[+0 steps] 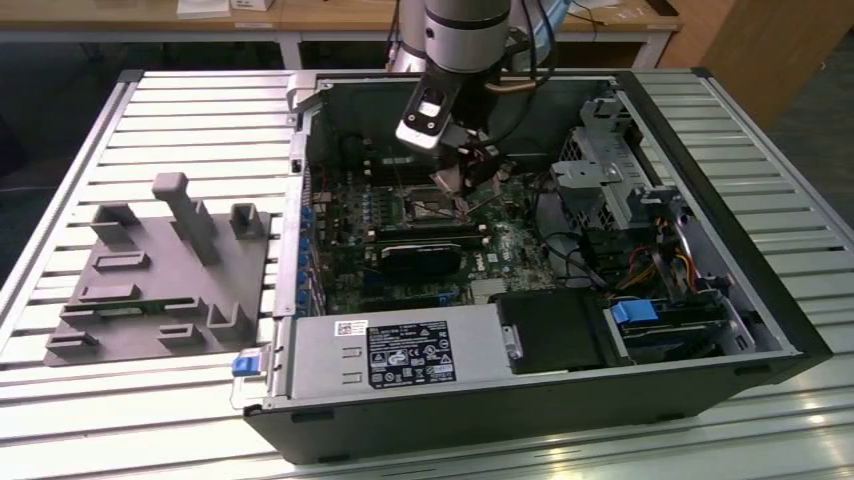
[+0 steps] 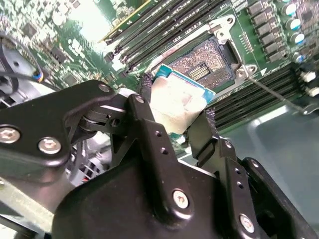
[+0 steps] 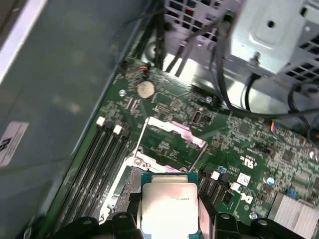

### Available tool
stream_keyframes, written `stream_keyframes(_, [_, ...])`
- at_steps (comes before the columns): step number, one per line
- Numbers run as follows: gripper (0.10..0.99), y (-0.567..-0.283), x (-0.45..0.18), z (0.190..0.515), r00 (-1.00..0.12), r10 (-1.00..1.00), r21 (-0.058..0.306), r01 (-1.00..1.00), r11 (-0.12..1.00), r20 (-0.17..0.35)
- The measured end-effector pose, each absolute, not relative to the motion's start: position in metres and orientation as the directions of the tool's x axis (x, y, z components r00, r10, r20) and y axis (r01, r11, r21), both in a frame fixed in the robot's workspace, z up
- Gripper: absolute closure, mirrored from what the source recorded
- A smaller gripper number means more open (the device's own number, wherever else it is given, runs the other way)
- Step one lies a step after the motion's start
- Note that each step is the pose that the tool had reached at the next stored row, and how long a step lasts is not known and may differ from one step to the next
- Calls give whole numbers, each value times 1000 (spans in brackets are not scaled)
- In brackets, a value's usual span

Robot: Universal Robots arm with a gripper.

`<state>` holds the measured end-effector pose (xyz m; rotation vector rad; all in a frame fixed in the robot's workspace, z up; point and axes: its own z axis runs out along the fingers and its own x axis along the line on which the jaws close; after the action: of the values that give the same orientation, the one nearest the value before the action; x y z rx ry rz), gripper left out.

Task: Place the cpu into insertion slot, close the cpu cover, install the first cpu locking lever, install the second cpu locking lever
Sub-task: 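Place the cpu into insertion slot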

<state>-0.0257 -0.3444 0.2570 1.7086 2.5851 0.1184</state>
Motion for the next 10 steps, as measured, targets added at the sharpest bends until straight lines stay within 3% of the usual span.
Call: stream_keyframes(10, [549,-344,-26,253,-220,976,86,972,218,8])
